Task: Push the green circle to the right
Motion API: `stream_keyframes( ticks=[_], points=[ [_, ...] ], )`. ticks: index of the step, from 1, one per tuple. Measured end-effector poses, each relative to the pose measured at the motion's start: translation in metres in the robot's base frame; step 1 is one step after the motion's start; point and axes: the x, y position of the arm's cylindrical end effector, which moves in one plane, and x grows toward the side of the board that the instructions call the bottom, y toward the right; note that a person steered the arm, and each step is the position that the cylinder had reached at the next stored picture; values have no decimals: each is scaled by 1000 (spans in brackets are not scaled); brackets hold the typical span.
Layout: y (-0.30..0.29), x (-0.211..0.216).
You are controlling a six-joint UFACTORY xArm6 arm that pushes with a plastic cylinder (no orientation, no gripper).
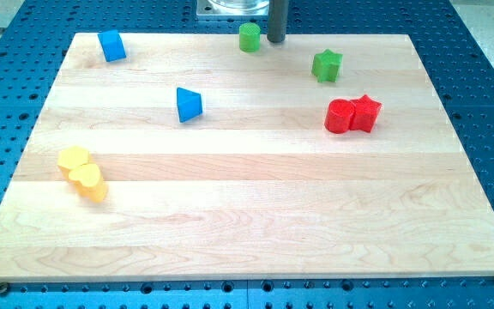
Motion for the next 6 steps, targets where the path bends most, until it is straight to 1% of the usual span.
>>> stream_keyframes(
  ticks=[1, 2, 3, 4, 5, 6],
  points=[
    [-26, 9],
    [-40, 86],
    [-87, 82],
    [-103, 29],
    [-88, 4],
    [-60, 4]
  ],
)
